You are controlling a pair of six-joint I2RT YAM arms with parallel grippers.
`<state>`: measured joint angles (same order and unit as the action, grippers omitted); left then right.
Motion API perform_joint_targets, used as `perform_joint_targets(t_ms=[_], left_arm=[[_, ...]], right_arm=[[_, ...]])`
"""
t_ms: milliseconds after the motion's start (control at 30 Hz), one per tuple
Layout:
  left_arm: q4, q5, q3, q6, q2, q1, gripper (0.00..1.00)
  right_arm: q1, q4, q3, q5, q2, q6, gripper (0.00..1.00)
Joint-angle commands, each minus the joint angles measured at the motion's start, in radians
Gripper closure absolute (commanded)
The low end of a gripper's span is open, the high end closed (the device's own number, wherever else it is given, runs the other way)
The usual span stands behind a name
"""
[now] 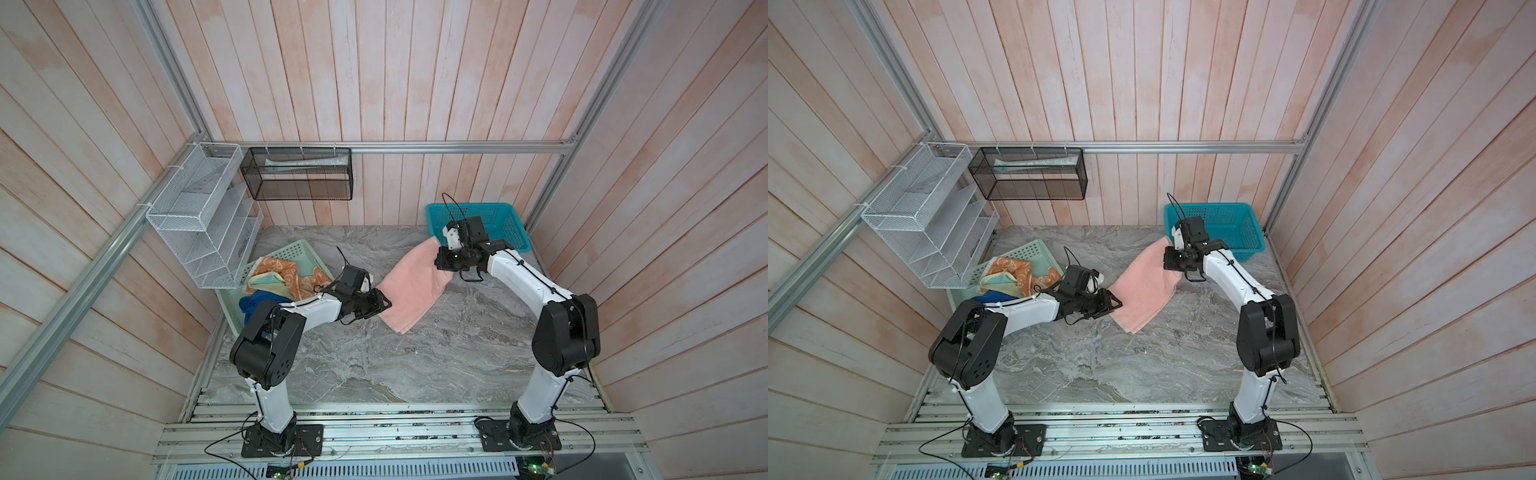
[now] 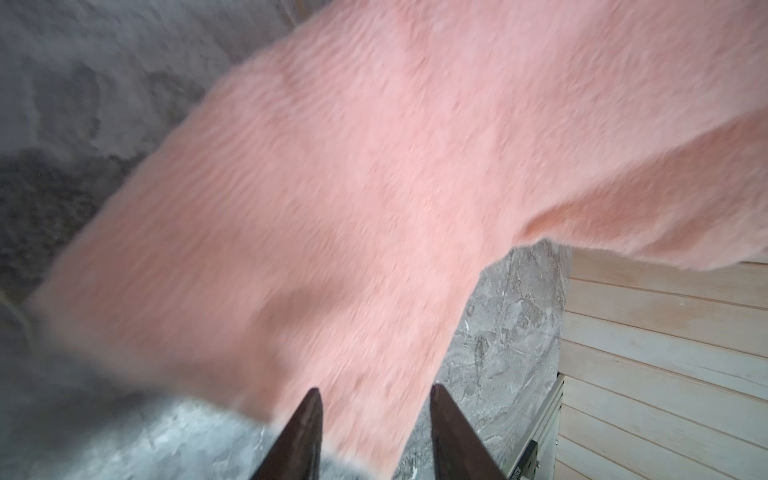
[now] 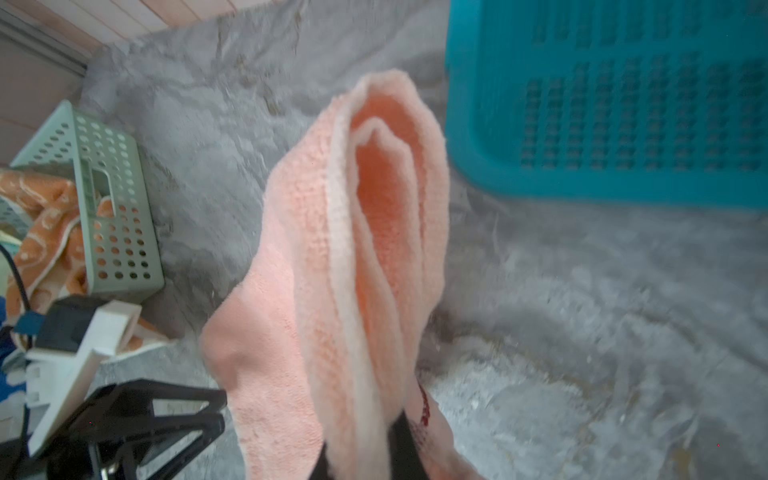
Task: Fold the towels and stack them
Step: 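Carry the pink towel over the teal basket with the right gripper while the left releases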
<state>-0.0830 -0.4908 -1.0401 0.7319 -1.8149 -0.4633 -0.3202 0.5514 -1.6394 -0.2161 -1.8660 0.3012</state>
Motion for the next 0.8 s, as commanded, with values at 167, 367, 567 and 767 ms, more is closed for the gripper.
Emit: perform_joint_targets(t_ms=[167,367,567,767], left_arm=[[0.011,-0.03,-0.065,-0.052,-0.088,0.032,0.56],[0.008,-0.043,-0.062,-0.052,-0.094,0.046,0.57],[0.006,-0.054,-0.055,-0.051,-0.075,0.052,0.57],[-0.013,-0.028,-0.046,-0.056,-0.003,0.052,0.57]], right_arm=[[0.14,0.113,-0.529,0.01,-0.377,-0.107,1.0],[0.184,0.416,-1.035,-0.14,-0.713,-0.09,1.0],[0.144,0.349,-0.734,-0.228,-0.568,-0.078,1.0],[0.075,0.103,-0.177,-0.33,-0.26,0.031,1.0]])
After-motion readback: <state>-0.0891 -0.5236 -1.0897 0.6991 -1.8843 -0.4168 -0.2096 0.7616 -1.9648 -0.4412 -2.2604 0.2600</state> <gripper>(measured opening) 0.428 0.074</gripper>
